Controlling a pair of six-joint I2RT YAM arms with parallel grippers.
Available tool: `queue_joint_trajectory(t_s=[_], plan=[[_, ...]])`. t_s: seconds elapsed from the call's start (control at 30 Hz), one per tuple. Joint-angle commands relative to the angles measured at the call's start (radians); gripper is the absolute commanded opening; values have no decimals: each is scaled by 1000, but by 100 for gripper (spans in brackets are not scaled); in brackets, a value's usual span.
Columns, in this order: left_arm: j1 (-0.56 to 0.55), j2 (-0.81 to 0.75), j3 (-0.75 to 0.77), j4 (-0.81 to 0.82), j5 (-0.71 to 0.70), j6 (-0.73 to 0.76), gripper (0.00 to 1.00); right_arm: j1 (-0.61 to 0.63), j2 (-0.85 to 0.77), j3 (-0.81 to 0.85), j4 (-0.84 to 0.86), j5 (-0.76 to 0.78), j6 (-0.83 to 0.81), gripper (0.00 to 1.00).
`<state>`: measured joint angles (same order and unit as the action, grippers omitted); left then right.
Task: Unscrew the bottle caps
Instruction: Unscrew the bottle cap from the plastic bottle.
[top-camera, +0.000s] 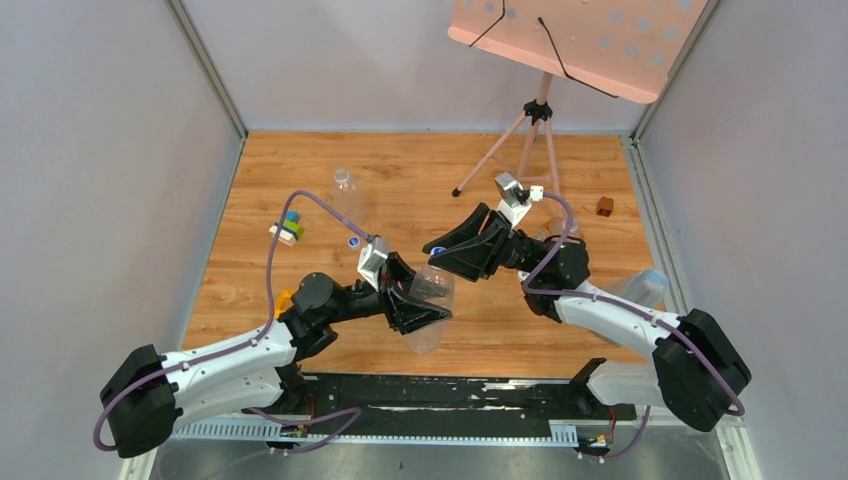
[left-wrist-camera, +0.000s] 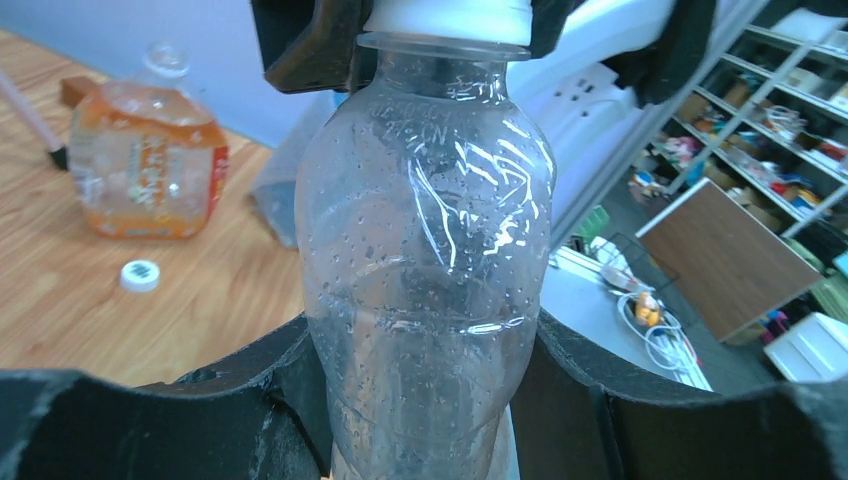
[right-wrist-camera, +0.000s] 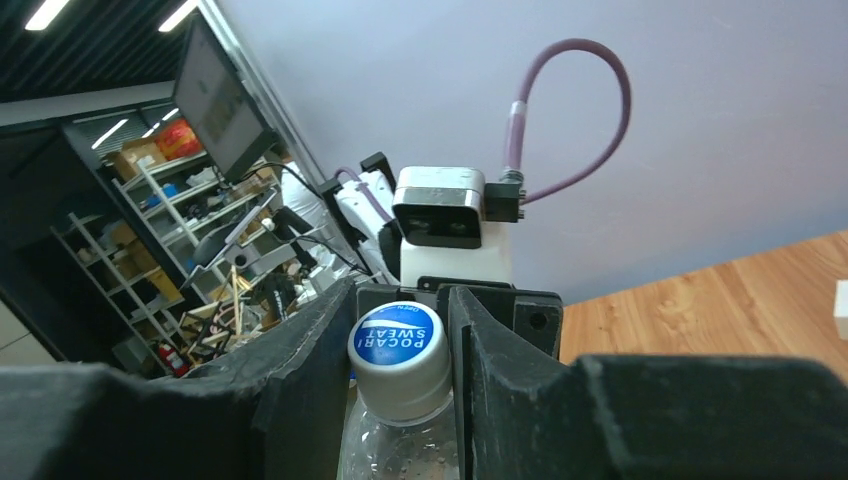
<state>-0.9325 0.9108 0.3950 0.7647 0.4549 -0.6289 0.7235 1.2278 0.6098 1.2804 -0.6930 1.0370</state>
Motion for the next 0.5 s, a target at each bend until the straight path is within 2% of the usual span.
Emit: queue_joint_trajectory(t_s=[0.0,0.03,0.1,0.17,0.2,0.27,0.47], plan=[[66,7,3,140,-102,-99,0,26,-27,32,270,-247,158,0],[66,-4,10,121,-107,-82,0,19,-59,15,170,-184,110,8],[66,-35,35,-1,-129,-27,0,28,-156,9,-157,-47,-69,40],[64,-71,82,-202,-181,53,0,46,-254,45,-510,134,-258,59],[64,-82,111,-326,-203,78,0,52,-288,70,-640,210,-308,62],[57,-114,141,-464,-283,128,0,54,-318,113,-854,352,-343,63],[-12,-98,214,-603,-496,205,0,76,-281,164,-968,500,-337,63]])
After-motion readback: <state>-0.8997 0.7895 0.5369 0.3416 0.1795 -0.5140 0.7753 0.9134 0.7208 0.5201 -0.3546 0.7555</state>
